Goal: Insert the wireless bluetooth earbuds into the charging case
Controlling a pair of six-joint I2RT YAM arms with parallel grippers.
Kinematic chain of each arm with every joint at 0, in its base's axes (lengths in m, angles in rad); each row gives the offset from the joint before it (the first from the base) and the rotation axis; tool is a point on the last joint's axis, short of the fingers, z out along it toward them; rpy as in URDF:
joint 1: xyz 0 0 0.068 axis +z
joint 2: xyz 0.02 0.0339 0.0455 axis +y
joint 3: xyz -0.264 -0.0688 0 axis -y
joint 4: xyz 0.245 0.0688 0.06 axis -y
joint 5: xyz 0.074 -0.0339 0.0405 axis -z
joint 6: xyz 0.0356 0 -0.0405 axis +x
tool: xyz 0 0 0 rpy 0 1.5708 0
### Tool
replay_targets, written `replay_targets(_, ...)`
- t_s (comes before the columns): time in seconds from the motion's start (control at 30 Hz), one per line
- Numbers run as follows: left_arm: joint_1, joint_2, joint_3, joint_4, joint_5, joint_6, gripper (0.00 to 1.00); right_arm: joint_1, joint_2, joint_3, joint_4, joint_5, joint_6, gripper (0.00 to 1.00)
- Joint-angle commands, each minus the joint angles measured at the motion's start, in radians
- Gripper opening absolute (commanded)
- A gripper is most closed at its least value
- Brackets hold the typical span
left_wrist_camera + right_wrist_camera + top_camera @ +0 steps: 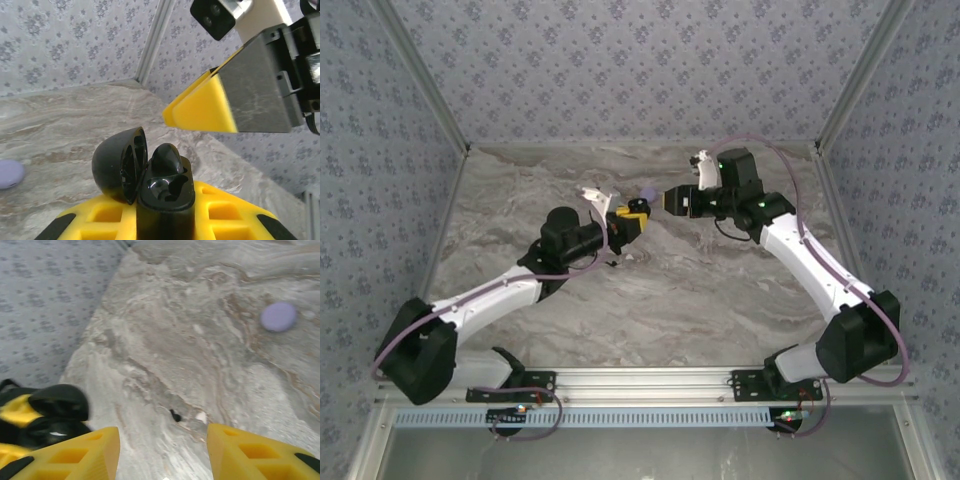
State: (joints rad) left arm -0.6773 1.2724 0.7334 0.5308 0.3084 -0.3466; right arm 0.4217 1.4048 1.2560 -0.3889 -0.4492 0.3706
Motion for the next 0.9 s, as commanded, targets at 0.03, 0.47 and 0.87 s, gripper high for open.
replay_targets(0.03,-0.008,-0.083,0.056,-0.238,-0.091,0.135,0.21,0.012,0.053,0.027,-0.115,0.139,-0.031,0.51)
replay_targets(0.47,-0.005,-0.261,0.056,-0.503,-0.244,0.235,0.21,0.153,0.339,0.13,-0.142,0.105,-0.077,0.45)
replay_targets(0.87,-0.001,-0.412,-0.008,-0.557,-0.299,0.236,0.22,0.246,0.577,0.257,-0.124,0.03,-0.097,0.36)
